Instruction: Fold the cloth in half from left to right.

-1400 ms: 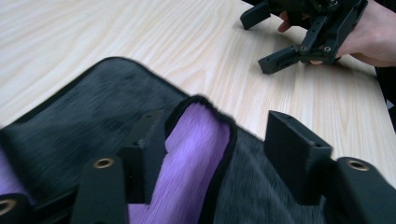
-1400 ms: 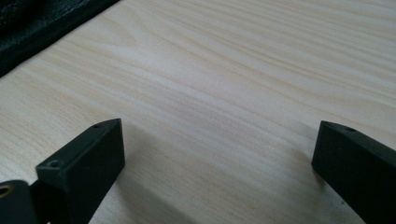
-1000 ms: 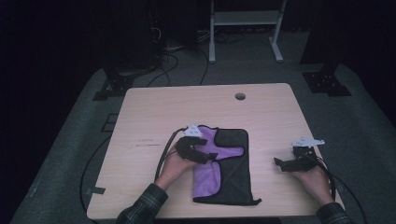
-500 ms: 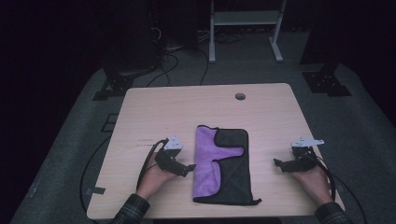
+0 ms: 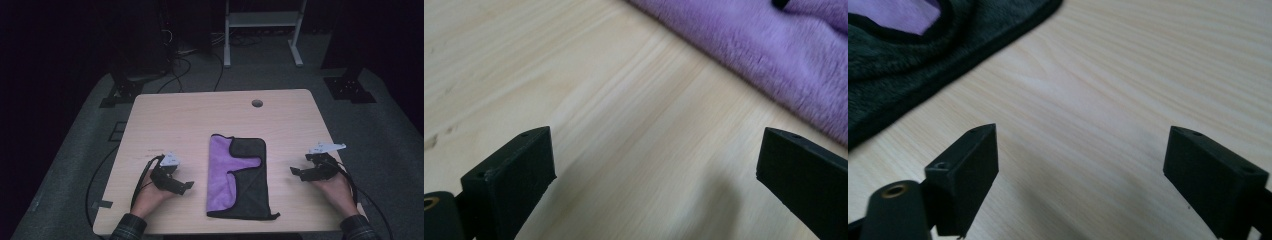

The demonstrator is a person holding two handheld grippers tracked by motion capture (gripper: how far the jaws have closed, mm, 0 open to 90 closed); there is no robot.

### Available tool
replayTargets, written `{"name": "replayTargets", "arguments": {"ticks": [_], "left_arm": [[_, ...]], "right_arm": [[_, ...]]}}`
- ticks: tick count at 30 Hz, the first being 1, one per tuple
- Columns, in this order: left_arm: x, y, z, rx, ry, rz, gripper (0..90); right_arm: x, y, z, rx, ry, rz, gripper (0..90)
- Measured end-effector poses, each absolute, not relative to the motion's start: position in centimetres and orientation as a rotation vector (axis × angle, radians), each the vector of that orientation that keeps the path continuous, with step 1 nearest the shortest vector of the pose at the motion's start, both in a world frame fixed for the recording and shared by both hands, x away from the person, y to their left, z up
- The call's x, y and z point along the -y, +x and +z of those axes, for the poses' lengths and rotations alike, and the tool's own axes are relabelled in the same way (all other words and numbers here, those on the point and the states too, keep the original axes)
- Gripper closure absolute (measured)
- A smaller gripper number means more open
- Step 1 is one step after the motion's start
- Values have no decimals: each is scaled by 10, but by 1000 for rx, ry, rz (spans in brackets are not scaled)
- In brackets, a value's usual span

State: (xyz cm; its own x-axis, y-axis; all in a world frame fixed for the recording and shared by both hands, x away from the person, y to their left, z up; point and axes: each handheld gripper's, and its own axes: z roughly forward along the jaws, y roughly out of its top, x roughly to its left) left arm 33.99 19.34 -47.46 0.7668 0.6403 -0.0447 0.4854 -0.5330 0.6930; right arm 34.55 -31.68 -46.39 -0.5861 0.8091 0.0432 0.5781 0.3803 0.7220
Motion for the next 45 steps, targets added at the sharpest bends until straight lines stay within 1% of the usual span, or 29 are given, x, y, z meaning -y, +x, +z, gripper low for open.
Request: {"name": "replayTargets", "arguments": {"ticks": [2, 6, 8, 14, 17, 19, 21, 34, 37, 45], "left_arm": [[-196, 340, -477, -829, 2266, 273, 4], [-201, 338, -480, -808, 2245, 290, 0], [-202, 337, -483, -788, 2245, 348, 0], [-202, 336, -484, -819, 2235, 363, 0], [-201, 337, -484, -827, 2231, 365, 0], [-201, 338, -483, -835, 2232, 369, 0], [-201, 340, -484, -855, 2219, 378, 0], [-200, 341, -483, -855, 2224, 378, 0], [-200, 341, -483, -853, 2225, 376, 0], [-200, 341, -484, -854, 2223, 376, 0]], "right_arm": [[314, 347, -460, -2325, 1202, 1039, 148], [308, 352, -452, -2330, 1179, 1063, 160], [303, 354, -449, -2334, 1154, 1072, 207], [286, 361, -440, -2354, 1104, 1087, 229], [281, 363, -438, -2352, 1084, 1127, 297], [276, 366, -437, -2375, 1090, 1131, 297], [272, 368, -436, -2375, 1077, 1145, 322], [247, 384, -426, -2372, 1013, 1243, 413], [236, 389, -425, -2392, 1001, 1254, 416], [207, 396, -427, -2422, 935, 1280, 466]]}}
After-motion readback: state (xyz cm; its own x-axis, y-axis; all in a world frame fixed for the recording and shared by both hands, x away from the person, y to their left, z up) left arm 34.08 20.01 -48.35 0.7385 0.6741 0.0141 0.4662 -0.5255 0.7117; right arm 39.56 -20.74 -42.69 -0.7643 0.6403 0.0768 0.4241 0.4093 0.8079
